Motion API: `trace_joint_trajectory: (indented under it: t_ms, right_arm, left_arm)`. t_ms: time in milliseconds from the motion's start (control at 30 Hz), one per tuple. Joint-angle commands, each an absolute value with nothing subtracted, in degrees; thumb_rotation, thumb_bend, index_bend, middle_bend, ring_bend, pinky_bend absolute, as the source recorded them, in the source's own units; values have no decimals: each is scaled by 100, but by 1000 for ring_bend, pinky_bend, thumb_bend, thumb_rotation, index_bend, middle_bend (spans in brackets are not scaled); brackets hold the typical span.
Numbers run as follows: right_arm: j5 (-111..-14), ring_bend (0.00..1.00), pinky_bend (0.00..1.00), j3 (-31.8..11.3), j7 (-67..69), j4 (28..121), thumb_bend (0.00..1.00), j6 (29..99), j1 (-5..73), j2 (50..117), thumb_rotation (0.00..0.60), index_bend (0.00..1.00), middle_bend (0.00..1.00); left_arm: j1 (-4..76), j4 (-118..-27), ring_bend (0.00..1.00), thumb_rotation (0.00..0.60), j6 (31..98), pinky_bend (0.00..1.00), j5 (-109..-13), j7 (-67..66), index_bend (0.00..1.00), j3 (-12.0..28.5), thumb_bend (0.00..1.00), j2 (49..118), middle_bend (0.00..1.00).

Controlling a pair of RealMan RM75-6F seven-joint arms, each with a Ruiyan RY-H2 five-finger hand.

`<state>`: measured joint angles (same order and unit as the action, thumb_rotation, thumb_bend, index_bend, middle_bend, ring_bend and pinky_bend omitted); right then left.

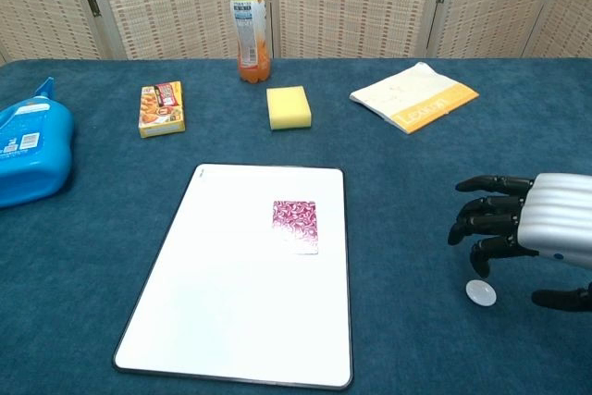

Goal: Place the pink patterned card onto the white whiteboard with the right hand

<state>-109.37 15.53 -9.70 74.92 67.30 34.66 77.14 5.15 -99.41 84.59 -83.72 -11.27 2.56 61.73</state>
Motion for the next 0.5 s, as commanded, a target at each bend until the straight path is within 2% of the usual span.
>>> trace_joint_trajectory:
  t_ms: [33, 500]
  right_arm:
    - [-10957, 171, 42, 1533, -964, 7433, 330, 6677, 3464, 7770, 600, 386, 240]
    - [-10976, 169, 42, 1364, -904, 7190, 330, 6422, 3555, 8069, 600, 331, 240]
  left_arm:
    - [509, -9930, 91, 600, 8461, 0, -8362, -1113, 191, 253, 246, 6172, 102]
    - [486, -9840, 93, 600, 8455, 0, -8344, -994, 195, 235, 246, 6168, 103]
